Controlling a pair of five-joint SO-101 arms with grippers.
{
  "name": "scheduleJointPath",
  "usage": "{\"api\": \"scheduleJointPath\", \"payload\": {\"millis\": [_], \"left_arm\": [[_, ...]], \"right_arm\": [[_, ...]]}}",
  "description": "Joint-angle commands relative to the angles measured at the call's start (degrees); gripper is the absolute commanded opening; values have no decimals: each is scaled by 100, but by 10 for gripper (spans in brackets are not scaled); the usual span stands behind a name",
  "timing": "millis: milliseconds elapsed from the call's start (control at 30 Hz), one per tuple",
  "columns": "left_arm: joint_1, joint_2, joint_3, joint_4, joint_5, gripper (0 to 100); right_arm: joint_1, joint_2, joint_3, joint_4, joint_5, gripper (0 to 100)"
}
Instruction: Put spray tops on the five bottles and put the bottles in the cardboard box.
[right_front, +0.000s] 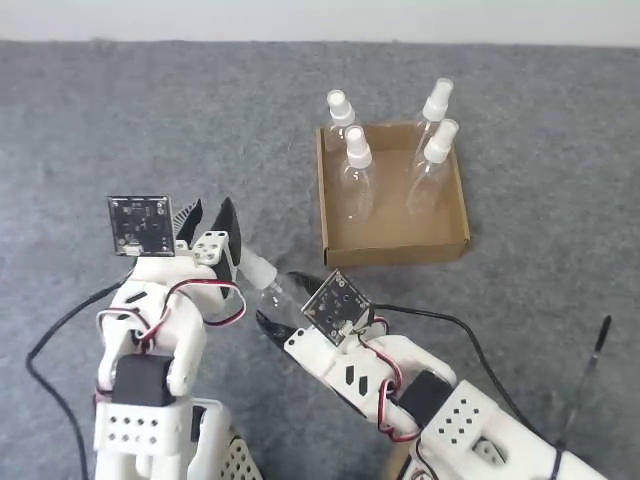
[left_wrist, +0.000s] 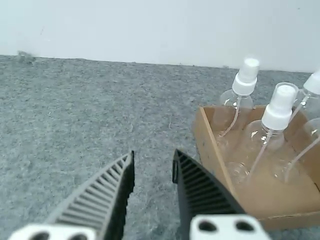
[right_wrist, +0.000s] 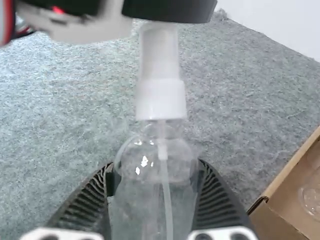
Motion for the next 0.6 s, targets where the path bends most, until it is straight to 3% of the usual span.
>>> {"api": "scheduleJointPath", "payload": {"millis": [0, 400, 567], "left_arm": [[-26, 44, -251, -132, 26, 117], [-26, 44, -224, -141, 26, 117], [-193, 44, -259, -149, 18, 117]], "right_arm": [[48, -189, 18, -101, -53, 7], [-4, -189, -105, -163, -53, 7], [629, -189, -387, -110, -53, 7]]}}
